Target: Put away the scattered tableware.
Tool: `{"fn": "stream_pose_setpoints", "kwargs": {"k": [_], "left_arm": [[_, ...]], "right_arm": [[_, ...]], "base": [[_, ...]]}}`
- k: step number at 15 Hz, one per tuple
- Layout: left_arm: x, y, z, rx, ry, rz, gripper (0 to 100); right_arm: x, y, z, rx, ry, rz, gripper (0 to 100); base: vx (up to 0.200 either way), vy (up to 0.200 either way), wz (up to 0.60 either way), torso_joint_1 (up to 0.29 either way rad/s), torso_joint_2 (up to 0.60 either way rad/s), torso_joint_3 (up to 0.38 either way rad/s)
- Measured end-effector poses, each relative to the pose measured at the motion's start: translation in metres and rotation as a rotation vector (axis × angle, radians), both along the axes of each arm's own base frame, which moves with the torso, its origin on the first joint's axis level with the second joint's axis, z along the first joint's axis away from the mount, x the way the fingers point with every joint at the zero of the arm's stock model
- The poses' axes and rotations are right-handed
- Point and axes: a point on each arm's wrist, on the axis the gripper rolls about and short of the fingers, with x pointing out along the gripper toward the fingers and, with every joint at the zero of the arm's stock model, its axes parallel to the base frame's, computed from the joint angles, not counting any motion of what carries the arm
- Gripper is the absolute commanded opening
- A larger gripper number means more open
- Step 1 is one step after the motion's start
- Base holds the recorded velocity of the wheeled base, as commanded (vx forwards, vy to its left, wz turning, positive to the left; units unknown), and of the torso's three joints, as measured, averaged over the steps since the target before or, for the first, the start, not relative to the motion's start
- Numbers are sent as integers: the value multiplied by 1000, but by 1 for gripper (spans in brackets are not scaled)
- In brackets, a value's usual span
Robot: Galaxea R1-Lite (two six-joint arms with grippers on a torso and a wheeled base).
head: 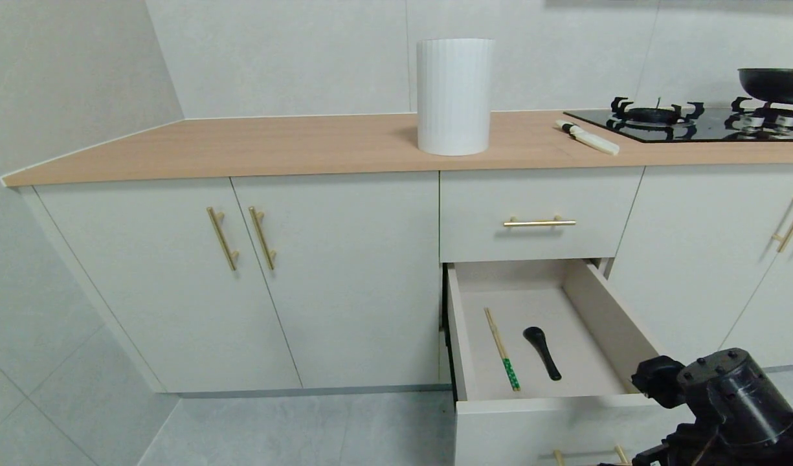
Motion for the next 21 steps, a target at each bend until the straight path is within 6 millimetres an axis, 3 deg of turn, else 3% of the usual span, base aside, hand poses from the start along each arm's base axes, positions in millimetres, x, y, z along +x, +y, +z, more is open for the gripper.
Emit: {"fn": "stream_pose_setpoints", "kwargs": {"k": [6, 21], "left_arm": [[0, 0, 0, 0, 0, 0, 100], [0, 0, 0, 0, 0, 1, 100]], "right_arm": [[28, 16, -21, 5, -112, -163, 100], [52, 28, -42, -14, -165, -218, 100]], "base": [[0, 0, 0, 0, 0, 0], [0, 0, 0, 0, 0, 0]]}}
